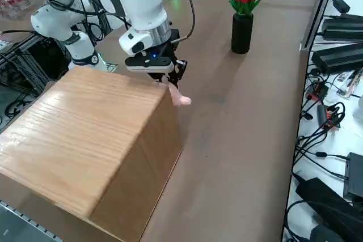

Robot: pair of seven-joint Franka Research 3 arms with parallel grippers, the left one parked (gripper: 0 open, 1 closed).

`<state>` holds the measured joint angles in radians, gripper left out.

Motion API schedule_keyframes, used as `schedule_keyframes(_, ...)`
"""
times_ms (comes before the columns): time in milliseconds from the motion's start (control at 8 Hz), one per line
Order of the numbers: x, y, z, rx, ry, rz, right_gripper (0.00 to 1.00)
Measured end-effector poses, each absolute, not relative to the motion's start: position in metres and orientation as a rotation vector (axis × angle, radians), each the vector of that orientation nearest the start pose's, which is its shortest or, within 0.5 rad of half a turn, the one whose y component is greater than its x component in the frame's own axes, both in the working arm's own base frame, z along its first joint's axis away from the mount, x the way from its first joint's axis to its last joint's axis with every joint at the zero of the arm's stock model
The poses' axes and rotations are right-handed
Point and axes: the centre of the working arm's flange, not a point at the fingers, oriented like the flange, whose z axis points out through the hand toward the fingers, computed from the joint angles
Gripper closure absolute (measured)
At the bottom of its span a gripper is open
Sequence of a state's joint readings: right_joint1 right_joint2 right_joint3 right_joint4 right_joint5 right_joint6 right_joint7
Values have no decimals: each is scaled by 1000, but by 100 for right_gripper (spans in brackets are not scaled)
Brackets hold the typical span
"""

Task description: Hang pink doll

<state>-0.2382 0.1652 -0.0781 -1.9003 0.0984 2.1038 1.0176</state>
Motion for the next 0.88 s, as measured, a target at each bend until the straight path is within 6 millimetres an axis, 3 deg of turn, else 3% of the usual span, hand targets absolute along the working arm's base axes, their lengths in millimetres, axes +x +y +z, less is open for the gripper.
schedule_keyframes(125,575,-181,418,-2360,1947,-17,79)
schedule_keyframes(625,577,-172,425,-2384,1916,-8,3)
schedule_keyframes(875,579,-158,459,-2496,1791,97,0)
